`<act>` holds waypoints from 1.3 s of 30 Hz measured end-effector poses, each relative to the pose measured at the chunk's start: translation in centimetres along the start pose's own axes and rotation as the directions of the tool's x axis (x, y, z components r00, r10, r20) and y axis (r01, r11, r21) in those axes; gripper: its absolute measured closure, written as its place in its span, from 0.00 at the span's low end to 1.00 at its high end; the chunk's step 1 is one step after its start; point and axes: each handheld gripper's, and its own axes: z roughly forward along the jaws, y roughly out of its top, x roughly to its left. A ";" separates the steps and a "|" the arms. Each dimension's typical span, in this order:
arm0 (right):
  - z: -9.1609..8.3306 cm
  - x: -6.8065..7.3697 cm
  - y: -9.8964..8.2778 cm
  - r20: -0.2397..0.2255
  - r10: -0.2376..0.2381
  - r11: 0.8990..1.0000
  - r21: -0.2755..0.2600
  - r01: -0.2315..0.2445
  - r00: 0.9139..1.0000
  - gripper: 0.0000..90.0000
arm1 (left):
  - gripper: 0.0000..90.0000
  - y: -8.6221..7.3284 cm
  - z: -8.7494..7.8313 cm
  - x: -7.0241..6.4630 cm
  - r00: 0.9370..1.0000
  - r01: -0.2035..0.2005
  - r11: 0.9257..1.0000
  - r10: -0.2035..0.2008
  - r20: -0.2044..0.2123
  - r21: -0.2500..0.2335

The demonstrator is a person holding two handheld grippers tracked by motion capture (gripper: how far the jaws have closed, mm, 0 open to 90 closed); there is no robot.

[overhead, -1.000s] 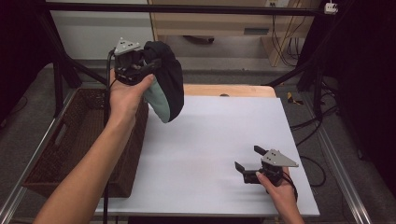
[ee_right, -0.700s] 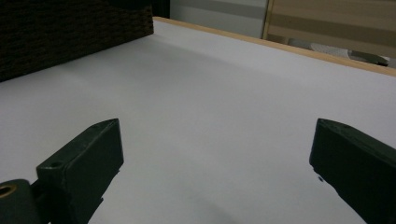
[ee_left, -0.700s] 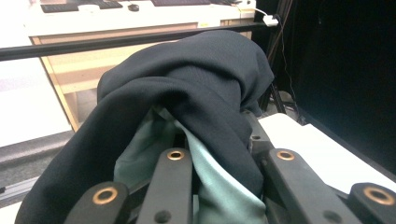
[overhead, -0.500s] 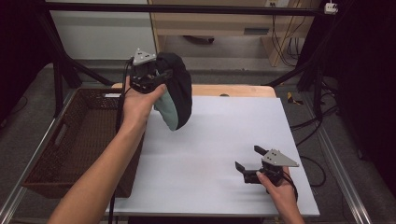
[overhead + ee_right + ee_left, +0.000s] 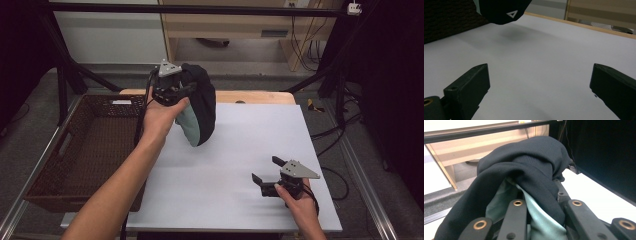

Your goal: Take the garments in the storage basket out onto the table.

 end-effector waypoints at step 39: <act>0.1 -0.1 -0.1 0.003 -0.005 1.000 0.013 0.005 1.000 0.03 | 0.85 -4.2 2.6 -1.7 0.999 -0.024 0.997 0.022 0.031 0.074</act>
